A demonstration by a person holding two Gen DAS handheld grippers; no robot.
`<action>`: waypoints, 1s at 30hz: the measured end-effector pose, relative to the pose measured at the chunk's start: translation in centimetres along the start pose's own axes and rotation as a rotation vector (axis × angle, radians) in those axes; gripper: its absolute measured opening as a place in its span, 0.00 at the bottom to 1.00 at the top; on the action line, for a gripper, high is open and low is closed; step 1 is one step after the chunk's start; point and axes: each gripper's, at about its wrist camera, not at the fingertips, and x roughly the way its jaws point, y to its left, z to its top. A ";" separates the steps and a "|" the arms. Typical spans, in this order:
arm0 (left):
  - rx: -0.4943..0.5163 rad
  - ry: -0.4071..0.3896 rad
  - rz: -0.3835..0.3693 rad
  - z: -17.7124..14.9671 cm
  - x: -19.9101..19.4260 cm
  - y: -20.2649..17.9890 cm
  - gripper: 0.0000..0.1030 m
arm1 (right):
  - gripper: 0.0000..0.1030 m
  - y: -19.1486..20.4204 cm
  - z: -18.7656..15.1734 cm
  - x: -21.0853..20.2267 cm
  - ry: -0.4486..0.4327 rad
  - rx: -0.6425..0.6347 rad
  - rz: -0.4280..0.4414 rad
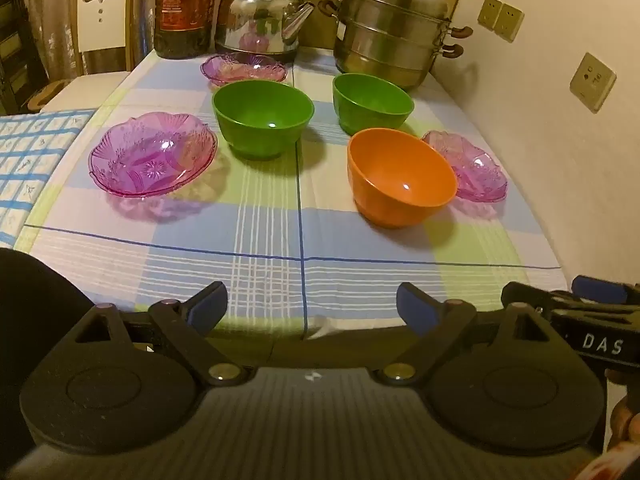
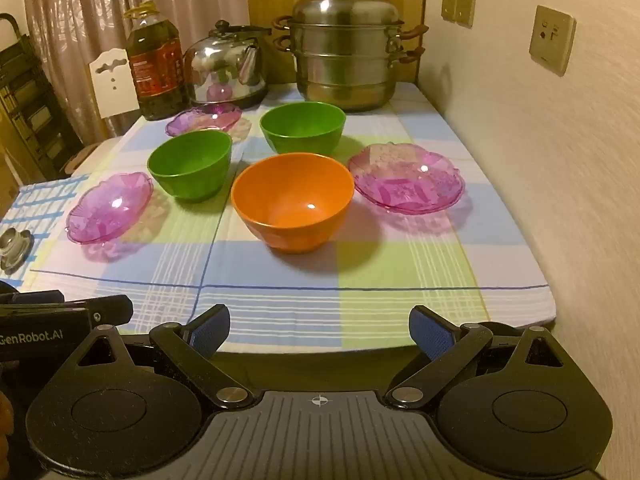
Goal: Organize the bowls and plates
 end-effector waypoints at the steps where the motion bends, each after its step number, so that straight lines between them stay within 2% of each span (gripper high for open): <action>1: 0.011 -0.003 0.001 0.0 0.0 -0.2 0.87 | 0.93 0.0 0.0 0.0 -0.002 0.002 0.002; 2: -0.038 -0.012 -0.053 0.0 -0.2 0.3 0.87 | 0.93 0.0 0.0 0.0 -0.002 0.002 0.004; 7: -0.016 -0.014 -0.066 -0.4 0.0 0.8 0.87 | 0.93 0.1 0.0 -0.1 0.000 0.000 0.004; 12: 0.022 0.001 -0.044 -0.1 0.2 -0.3 0.87 | 0.93 -0.4 0.0 0.1 0.005 0.003 0.005; 30: 0.024 0.003 -0.045 0.2 0.0 -0.8 0.87 | 0.93 -0.8 0.2 0.0 0.003 0.023 -0.005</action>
